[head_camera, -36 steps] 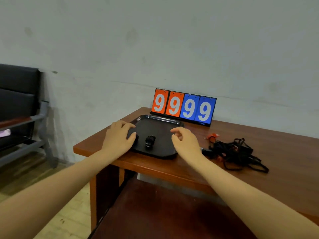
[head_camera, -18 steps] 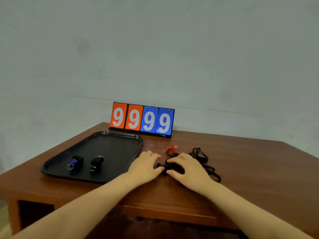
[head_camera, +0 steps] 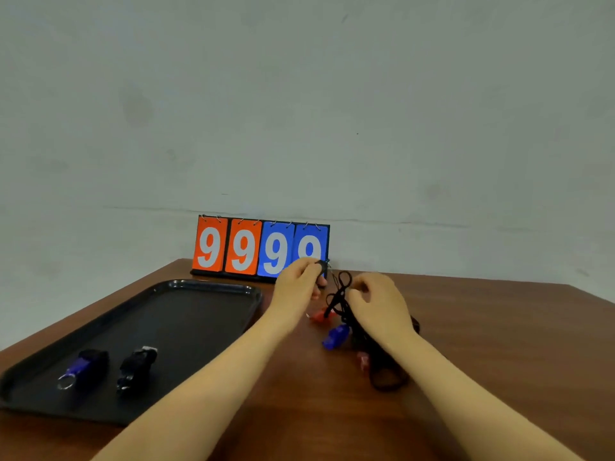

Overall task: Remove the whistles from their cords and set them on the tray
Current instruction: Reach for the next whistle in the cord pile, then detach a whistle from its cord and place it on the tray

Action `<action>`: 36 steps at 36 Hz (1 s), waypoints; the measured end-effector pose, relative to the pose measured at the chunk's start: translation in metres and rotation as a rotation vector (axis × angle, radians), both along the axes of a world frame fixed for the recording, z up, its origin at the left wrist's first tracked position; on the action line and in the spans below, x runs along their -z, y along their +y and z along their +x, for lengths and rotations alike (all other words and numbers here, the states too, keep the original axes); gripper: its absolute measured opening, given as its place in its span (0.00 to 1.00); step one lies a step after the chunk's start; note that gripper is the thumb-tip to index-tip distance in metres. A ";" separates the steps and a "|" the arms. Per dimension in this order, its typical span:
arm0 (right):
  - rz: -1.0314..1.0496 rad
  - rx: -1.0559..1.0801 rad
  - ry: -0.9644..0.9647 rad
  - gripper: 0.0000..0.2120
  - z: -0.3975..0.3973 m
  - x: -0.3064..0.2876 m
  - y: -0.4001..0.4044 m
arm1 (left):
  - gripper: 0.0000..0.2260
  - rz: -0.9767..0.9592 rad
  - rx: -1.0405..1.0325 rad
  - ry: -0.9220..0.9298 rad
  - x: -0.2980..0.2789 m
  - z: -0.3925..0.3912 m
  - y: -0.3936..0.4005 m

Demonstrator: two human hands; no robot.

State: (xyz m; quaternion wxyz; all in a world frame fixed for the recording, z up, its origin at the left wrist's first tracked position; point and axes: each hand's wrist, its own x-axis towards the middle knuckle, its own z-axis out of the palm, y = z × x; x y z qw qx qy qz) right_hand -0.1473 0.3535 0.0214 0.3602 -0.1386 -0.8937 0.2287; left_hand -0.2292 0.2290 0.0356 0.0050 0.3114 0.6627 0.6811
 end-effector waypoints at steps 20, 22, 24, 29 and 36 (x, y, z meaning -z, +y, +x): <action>-0.481 -0.436 0.230 0.11 0.006 -0.004 -0.021 | 0.08 0.376 0.111 0.000 -0.025 0.007 -0.026; -0.400 -0.394 0.138 0.08 0.005 -0.002 -0.022 | 0.09 0.372 0.111 -0.020 -0.022 0.008 -0.026; -0.293 -0.357 0.057 0.04 0.005 -0.001 -0.022 | 0.09 0.363 0.128 -0.040 -0.019 0.009 -0.025; -0.015 -0.235 -0.236 0.13 0.008 0.001 -0.018 | 0.08 0.431 0.114 -0.080 -0.017 0.003 -0.023; -0.569 -0.343 0.100 0.13 0.015 -0.019 -0.005 | 0.10 0.423 -0.160 -0.058 -0.008 -0.027 -0.025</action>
